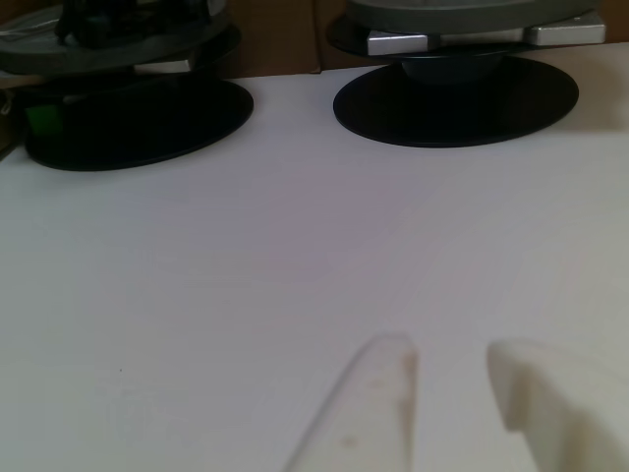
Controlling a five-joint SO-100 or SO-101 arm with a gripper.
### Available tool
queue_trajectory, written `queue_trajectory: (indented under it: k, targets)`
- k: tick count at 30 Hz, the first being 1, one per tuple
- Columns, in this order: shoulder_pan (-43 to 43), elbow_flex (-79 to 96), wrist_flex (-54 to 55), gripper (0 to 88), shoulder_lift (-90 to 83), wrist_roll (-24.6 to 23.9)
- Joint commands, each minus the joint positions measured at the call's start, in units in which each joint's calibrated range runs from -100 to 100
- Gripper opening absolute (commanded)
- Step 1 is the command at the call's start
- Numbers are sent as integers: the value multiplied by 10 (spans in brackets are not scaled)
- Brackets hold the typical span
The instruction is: Pick up green cube and drop it in the blue box
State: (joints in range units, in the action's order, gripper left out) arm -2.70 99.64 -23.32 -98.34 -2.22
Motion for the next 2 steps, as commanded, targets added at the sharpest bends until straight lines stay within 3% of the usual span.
queue_trajectory:
  k: [1, 2]
  targets:
    - [-2, 2, 9, 19, -7, -1]
    - [-2, 2, 9, 19, -7, -1]
